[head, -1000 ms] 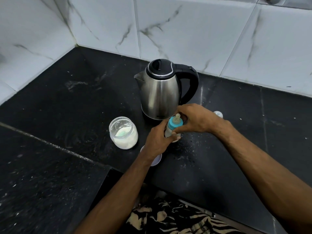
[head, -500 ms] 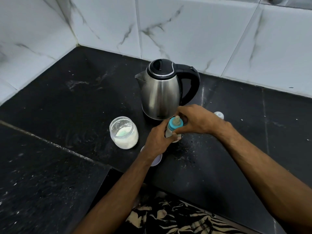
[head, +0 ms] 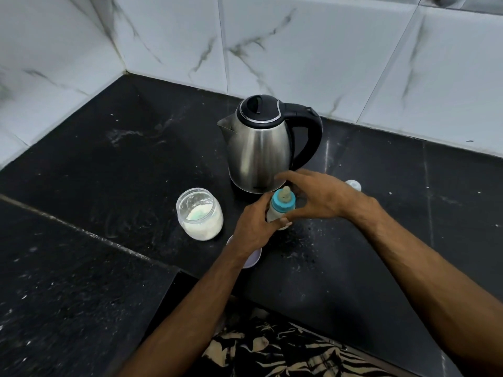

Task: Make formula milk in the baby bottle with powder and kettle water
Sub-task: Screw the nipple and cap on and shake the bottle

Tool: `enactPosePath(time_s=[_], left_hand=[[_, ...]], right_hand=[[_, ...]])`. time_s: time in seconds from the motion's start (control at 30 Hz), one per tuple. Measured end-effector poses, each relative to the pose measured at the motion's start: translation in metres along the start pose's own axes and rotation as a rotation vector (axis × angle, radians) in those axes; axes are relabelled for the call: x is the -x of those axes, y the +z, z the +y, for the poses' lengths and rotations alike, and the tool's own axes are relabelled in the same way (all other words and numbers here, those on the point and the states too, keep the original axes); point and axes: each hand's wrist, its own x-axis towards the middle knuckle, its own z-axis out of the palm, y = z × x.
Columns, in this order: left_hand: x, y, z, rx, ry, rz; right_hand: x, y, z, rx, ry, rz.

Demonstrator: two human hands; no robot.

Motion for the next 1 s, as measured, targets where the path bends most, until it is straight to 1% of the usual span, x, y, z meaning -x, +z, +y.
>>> enactPosePath(time_s=[0.07, 0.13, 0.23, 0.3, 0.37, 0.47, 0.53, 0.67, 0.73, 0.87, 0.93, 1.0], left_hand=[[-0.001, 0.001, -0.001, 0.01, -0.019, 0.002], [-0.001, 0.001, -0.002, 0.015, -0.022, -0.001], [-0.001, 0.001, -0.001, 0.011, -0.014, -0.007], [-0.001, 0.0, -0.001, 0.004, 0.001, -0.002], [0.0, 0.0, -0.001, -0.003, 0.01, 0.003], [-0.001, 0.0, -0.002, 0.007, -0.007, 0.001], [-0.001, 0.001, -0.004, 0.015, -0.008, -0.002], [-0.001, 0.001, -0.006, 0.018, -0.005, -0.002], [-0.001, 0.001, -0.006, 0.015, -0.001, -0.002], [-0.003, 0.001, -0.007, 0.026, -0.014, 0.0], [-0.003, 0.002, -0.008, 0.022, -0.009, -0.001], [-0.003, 0.001, -0.009, 0.016, 0.0, -0.009]], right_hand=[[0.001, -0.001, 0.002, -0.065, -0.072, -0.034], [0.003, 0.001, 0.001, -0.088, -0.1, -0.004], [0.003, 0.007, -0.002, -0.058, -0.019, 0.078], [0.004, 0.009, -0.001, -0.007, 0.002, 0.099], [0.006, 0.008, 0.003, -0.007, -0.014, 0.068], [0.009, 0.005, 0.007, -0.136, -0.09, 0.016], [0.007, 0.008, 0.007, -0.173, -0.126, 0.041], [0.007, 0.015, 0.003, -0.138, -0.043, 0.145], [0.008, 0.015, 0.005, -0.12, -0.039, 0.133], [0.009, 0.011, 0.008, -0.206, -0.116, 0.073], [0.008, 0.014, 0.007, -0.192, -0.126, 0.104], [0.007, 0.018, 0.004, -0.16, -0.081, 0.166]])
